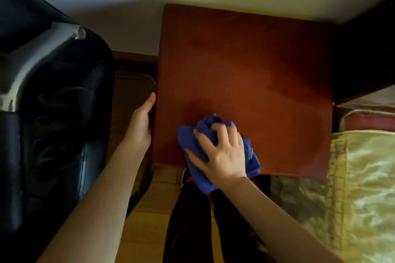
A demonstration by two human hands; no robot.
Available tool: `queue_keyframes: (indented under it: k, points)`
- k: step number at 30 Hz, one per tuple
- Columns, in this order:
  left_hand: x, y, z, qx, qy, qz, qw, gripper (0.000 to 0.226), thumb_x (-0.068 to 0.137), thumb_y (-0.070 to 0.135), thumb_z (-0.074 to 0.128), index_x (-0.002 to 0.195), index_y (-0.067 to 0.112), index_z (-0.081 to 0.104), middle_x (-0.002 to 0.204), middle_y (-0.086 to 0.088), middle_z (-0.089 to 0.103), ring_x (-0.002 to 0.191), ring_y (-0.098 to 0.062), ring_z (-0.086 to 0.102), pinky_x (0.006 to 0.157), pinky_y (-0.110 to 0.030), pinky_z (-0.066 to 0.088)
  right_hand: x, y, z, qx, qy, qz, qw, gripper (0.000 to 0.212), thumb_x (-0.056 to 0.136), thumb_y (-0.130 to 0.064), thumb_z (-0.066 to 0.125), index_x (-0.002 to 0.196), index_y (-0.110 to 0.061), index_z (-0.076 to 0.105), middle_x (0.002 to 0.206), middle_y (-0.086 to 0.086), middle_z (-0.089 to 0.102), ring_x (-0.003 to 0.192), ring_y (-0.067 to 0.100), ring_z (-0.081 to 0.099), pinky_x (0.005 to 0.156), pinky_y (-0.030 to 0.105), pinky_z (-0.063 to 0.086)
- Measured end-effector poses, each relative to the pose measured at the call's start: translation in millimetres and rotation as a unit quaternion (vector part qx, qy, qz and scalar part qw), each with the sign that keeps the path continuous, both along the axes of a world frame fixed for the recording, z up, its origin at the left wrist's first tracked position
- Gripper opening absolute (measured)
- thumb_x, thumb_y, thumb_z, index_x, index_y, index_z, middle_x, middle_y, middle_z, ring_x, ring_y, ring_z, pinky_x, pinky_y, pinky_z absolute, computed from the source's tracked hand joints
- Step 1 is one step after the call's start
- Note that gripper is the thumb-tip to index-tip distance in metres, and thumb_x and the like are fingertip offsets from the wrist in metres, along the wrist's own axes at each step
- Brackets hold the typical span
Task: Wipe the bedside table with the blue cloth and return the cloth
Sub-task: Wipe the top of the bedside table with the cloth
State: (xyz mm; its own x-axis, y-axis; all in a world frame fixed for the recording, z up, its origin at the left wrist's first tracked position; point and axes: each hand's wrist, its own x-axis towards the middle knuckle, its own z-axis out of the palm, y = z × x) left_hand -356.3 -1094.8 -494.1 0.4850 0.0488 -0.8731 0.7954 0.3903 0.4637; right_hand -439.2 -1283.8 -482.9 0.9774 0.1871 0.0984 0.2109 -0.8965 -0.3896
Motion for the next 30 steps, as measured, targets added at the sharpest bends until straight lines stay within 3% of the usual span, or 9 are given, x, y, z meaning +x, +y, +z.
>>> queue_keyframes:
  k: [3,7,10,14,17,21,26,30]
  points:
    - [-1.4,1.3,-2.0,0.005,-0.021,0.002,1.0,0.042,0.089,0.058,0.056,0.112,0.027,0.072,0.114,-0.002,0.074,0.109,-0.024,0.068,0.092,-0.044,0.051,18.4,-21.6,-9.8,-0.002,-0.036,0.039,0.999,0.039,0.088,-0.05,0.066,0.108,-0.017,0.072,0.098,0.019,0.06,0.082,0.036,0.052,0.069,0.045,0.049]
    - [-1.6,-0.3,-4.5,0.039,-0.03,-0.004,0.999,0.03,0.089,0.059,0.056,0.1,0.033,0.068,0.108,0.003,0.071,0.097,-0.018,0.066,0.081,-0.039,0.051,141.2,-24.3,-15.4,-0.028,-0.097,-0.126,0.987,0.043,0.087,-0.058,0.059,0.101,-0.019,0.069,0.108,0.019,0.058,0.092,0.039,0.053,0.068,0.043,0.048]
    - [-2.0,-0.8,-2.7,0.04,-0.039,-0.003,0.998,0.029,0.089,0.059,0.056,0.099,0.034,0.066,0.105,0.006,0.069,0.098,-0.015,0.065,0.079,-0.037,0.051,201.2,-26.9,-7.7,-0.057,-0.067,-0.2,0.976,0.049,0.084,-0.064,0.052,0.101,-0.02,0.066,0.119,0.016,0.057,0.102,0.038,0.052,0.074,0.043,0.048]
    - [0.1,-3.6,5.9,0.042,-0.034,-0.013,0.998,0.03,0.09,0.059,0.053,0.103,0.034,0.063,0.102,0.007,0.066,0.095,-0.014,0.063,0.073,-0.034,0.049,107.9,-27.9,-0.3,-0.024,-0.052,-0.139,0.989,0.041,0.085,-0.055,0.063,0.104,-0.019,0.07,0.108,0.019,0.058,0.09,0.038,0.052,0.069,0.041,0.045]
    - [-1.5,-4.0,11.0,0.028,-0.022,-0.018,0.999,0.031,0.09,0.061,0.052,0.098,0.035,0.067,0.101,0.007,0.07,0.102,-0.017,0.064,0.075,-0.037,0.049,11.6,-37.2,-2.1,-0.013,-0.014,-0.024,1.0,0.04,0.086,-0.051,0.067,0.109,-0.019,0.071,0.106,0.016,0.056,0.086,0.036,0.052,0.072,0.043,0.048]
    - [-1.2,-0.2,3.9,0.029,-0.026,-0.018,0.999,0.031,0.091,0.06,0.052,0.099,0.035,0.07,0.102,0.008,0.074,0.1,-0.016,0.067,0.077,-0.036,0.051,36.6,-56.6,-10.3,-0.006,-0.055,0.05,0.997,0.04,0.09,-0.051,0.063,0.106,-0.016,0.073,0.098,0.02,0.058,0.083,0.036,0.052,0.068,0.044,0.048]
    - [-2.6,1.2,-5.9,0.034,-0.038,-0.025,0.998,0.03,0.09,0.06,0.054,0.099,0.034,0.068,0.101,0.008,0.071,0.099,-0.014,0.067,0.081,-0.036,0.052,185.2,-80.5,-8.7,-0.045,-0.066,-0.187,0.979,0.05,0.085,-0.065,0.054,0.106,-0.021,0.066,0.121,0.018,0.053,0.109,0.039,0.05,0.082,0.044,0.047]
    - [-2.0,2.5,-0.5,0.029,-0.029,-0.024,0.999,0.039,0.087,0.064,0.055,0.111,0.035,0.066,0.115,0.005,0.068,0.11,-0.019,0.063,0.098,-0.044,0.049,187.5,-72.7,-6.3,-0.06,-0.042,-0.212,0.975,0.051,0.084,-0.065,0.053,0.105,-0.02,0.065,0.122,0.018,0.053,0.108,0.039,0.049,0.083,0.044,0.046]
